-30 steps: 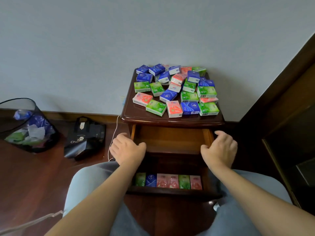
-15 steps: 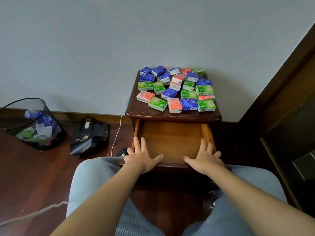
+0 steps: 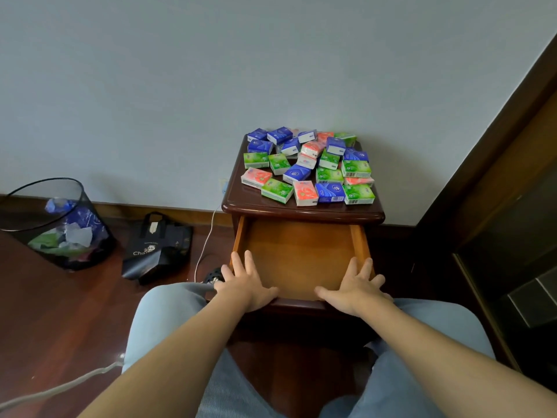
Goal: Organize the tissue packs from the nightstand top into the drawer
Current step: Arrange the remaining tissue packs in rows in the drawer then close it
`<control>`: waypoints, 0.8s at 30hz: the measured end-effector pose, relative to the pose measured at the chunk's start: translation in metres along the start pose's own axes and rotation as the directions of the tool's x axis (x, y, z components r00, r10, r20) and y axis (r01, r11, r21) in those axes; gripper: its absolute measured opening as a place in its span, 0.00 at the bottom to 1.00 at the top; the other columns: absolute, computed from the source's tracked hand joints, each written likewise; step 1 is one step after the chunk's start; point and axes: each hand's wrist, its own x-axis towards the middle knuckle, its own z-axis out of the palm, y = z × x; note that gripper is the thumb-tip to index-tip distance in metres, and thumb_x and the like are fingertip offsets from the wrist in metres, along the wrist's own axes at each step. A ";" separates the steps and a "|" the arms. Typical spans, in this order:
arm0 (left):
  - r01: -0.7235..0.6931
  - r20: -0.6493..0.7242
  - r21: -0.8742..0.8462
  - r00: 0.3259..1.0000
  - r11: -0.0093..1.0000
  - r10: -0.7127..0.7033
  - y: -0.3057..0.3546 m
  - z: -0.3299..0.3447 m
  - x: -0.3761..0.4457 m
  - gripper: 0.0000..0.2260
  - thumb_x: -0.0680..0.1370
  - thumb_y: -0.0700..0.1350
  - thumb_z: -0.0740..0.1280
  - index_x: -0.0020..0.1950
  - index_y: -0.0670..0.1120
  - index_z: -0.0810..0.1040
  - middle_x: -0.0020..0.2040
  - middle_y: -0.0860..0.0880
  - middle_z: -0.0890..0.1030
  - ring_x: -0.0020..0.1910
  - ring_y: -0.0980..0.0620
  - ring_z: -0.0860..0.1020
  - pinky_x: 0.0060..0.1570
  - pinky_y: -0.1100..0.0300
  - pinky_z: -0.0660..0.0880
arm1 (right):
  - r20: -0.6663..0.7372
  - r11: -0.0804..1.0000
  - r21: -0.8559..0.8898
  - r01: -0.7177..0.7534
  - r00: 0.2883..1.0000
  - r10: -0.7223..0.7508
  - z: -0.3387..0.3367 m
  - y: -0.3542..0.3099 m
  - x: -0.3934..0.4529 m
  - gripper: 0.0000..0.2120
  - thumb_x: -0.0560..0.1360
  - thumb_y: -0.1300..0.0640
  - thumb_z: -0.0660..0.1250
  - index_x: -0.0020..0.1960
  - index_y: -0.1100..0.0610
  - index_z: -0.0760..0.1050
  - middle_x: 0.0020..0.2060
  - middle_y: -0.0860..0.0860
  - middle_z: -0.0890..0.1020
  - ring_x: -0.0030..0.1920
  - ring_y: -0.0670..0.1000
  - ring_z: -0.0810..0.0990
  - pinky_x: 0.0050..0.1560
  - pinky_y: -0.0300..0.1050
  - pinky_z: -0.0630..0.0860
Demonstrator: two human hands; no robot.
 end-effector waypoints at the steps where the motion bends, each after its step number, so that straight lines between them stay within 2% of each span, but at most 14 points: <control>1: -0.024 -0.049 0.010 0.998 1.000 0.025 0.003 -0.007 0.002 0.51 0.75 0.73 0.61 0.83 0.52 0.35 0.85 0.45 0.39 0.83 0.35 0.45 0.76 0.33 0.55 | -0.052 1.000 -0.015 0.016 0.999 -0.017 -0.008 -0.006 0.003 0.59 0.66 0.21 0.62 0.84 0.49 0.40 0.84 0.55 0.41 0.81 0.66 0.52 0.74 0.73 0.60; 3: -0.112 -0.207 0.027 0.972 0.993 0.115 0.011 -0.026 0.007 0.45 0.77 0.66 0.64 0.84 0.50 0.43 0.85 0.44 0.47 0.82 0.37 0.49 0.76 0.35 0.57 | -0.228 0.992 -0.038 0.120 0.966 -0.125 -0.030 -0.020 0.013 0.50 0.71 0.26 0.63 0.83 0.50 0.51 0.83 0.56 0.51 0.80 0.64 0.57 0.76 0.71 0.58; 6: -0.231 -0.390 0.054 0.891 0.972 0.233 0.030 -0.062 0.020 0.39 0.78 0.58 0.66 0.83 0.49 0.53 0.82 0.46 0.56 0.80 0.40 0.57 0.74 0.39 0.63 | -0.429 0.912 -0.105 0.396 0.809 -0.401 -0.067 -0.038 0.035 0.39 0.77 0.40 0.68 0.82 0.52 0.58 0.81 0.55 0.59 0.79 0.60 0.61 0.79 0.61 0.62; 8: -0.280 -0.442 0.080 0.850 0.957 0.286 0.043 -0.086 0.031 0.36 0.78 0.55 0.67 0.82 0.48 0.55 0.81 0.46 0.58 0.79 0.41 0.59 0.73 0.40 0.65 | -0.467 0.833 -0.234 0.502 0.693 -0.549 -0.088 -0.049 0.051 0.38 0.77 0.45 0.69 0.82 0.53 0.58 0.81 0.54 0.60 0.79 0.57 0.61 0.80 0.56 0.62; 10: -0.305 -0.459 0.118 0.827 0.945 0.324 0.054 -0.106 0.046 0.36 0.79 0.53 0.66 0.83 0.49 0.55 0.82 0.46 0.58 0.79 0.41 0.59 0.73 0.40 0.65 | -0.440 0.758 -0.372 0.536 0.617 -0.653 -0.104 -0.060 0.068 0.39 0.77 0.46 0.68 0.83 0.53 0.56 0.82 0.53 0.58 0.81 0.56 0.59 0.81 0.57 0.58; 12: -0.316 -0.456 0.157 0.817 0.936 0.353 0.061 -0.120 0.062 0.37 0.79 0.52 0.66 0.84 0.50 0.52 0.83 0.47 0.54 0.81 0.41 0.56 0.74 0.40 0.64 | -0.373 0.700 -0.461 0.545 0.597 -0.710 -0.115 -0.070 0.083 0.41 0.78 0.44 0.67 0.84 0.51 0.53 0.84 0.51 0.54 0.82 0.56 0.54 0.82 0.61 0.51; 14: -0.322 -0.426 0.213 0.819 0.922 0.385 0.065 -0.126 0.077 0.39 0.80 0.53 0.65 0.85 0.51 0.47 0.85 0.48 0.50 0.82 0.42 0.52 0.75 0.40 0.61 | -0.309 0.671 -0.495 0.552 0.610 -0.730 -0.116 -0.076 0.097 0.42 0.78 0.42 0.66 0.85 0.50 0.49 0.85 0.48 0.49 0.84 0.56 0.49 0.82 0.64 0.43; 16: -0.331 -0.380 0.277 0.825 0.902 0.419 0.065 -0.126 0.091 0.39 0.81 0.55 0.65 0.85 0.52 0.45 0.85 0.49 0.47 0.84 0.43 0.48 0.78 0.40 0.58 | -0.282 0.654 -0.510 0.559 0.609 -0.741 -0.112 -0.078 0.106 0.42 0.78 0.39 0.66 0.85 0.49 0.50 0.85 0.47 0.49 0.84 0.56 0.46 0.82 0.64 0.38; 19: -0.358 -0.367 0.324 0.805 0.876 0.465 0.062 -0.115 0.103 0.38 0.81 0.57 0.65 0.85 0.52 0.48 0.85 0.50 0.48 0.84 0.45 0.47 0.80 0.42 0.56 | -0.335 0.634 -0.512 0.579 0.545 -0.768 -0.104 -0.077 0.116 0.39 0.76 0.37 0.69 0.81 0.52 0.60 0.83 0.49 0.57 0.84 0.56 0.49 0.82 0.64 0.41; 22: -0.384 -0.472 0.300 0.736 0.873 0.486 0.059 -0.105 0.110 0.33 0.79 0.57 0.69 0.79 0.51 0.59 0.83 0.50 0.57 0.82 0.45 0.53 0.76 0.46 0.64 | -0.364 0.604 -0.518 0.606 0.482 -0.797 -0.102 -0.079 0.123 0.39 0.74 0.37 0.72 0.76 0.56 0.66 0.79 0.51 0.67 0.83 0.56 0.54 0.84 0.60 0.45; 24: -0.407 -0.496 0.263 0.721 0.875 0.485 0.058 -0.103 0.112 0.30 0.77 0.57 0.72 0.74 0.50 0.64 0.82 0.49 0.60 0.81 0.44 0.56 0.73 0.46 0.68 | -0.354 0.571 -0.520 0.635 0.448 -0.821 -0.103 -0.081 0.124 0.34 0.74 0.38 0.73 0.71 0.58 0.69 0.73 0.54 0.74 0.82 0.58 0.58 0.83 0.57 0.44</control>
